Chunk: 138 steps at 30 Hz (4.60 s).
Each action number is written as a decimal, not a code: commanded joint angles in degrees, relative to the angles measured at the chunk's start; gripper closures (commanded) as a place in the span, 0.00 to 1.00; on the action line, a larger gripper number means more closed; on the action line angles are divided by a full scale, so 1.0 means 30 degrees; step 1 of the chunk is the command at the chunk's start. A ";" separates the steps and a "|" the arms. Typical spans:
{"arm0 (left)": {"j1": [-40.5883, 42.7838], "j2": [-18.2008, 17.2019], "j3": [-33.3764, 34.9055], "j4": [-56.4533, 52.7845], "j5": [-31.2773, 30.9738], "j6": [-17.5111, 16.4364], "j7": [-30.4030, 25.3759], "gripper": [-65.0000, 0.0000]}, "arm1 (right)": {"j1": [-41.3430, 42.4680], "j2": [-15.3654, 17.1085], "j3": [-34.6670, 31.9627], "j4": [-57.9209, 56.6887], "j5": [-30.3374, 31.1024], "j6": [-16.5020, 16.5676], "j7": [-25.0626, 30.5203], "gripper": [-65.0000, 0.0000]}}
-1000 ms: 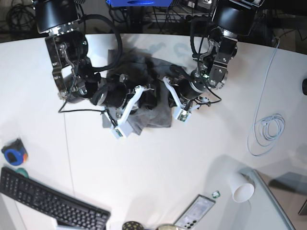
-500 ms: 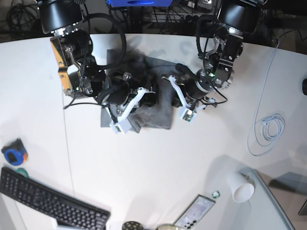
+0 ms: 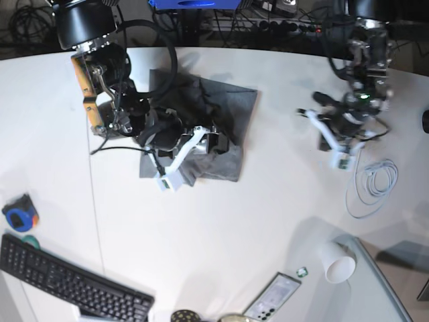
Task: Layout the t-shirt on the table in an organized manner, then fold the t-shirt properly
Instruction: 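Press and flatten the folded bundle with the right gripper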
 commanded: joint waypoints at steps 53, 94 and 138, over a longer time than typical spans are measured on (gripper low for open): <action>0.4012 -0.0102 -0.6731 0.2213 0.3915 0.0054 -0.0212 1.00 | 0.7629 -0.0347 -1.5813 0.3238 -0.1903 -0.7060 0.0053 0.44; 0.4686 -0.0102 -0.9515 0.0454 0.3798 0.0025 -0.2263 1.00 | 0.4816 0.1382 -1.3351 0.1978 -0.1932 -0.6972 0.0668 0.98; 0.4187 -0.0160 -0.9486 0.0484 0.3974 0.0025 -0.2146 1.00 | 0.7512 -0.0171 -1.6663 0.0219 -0.1932 -0.7148 -0.1061 0.98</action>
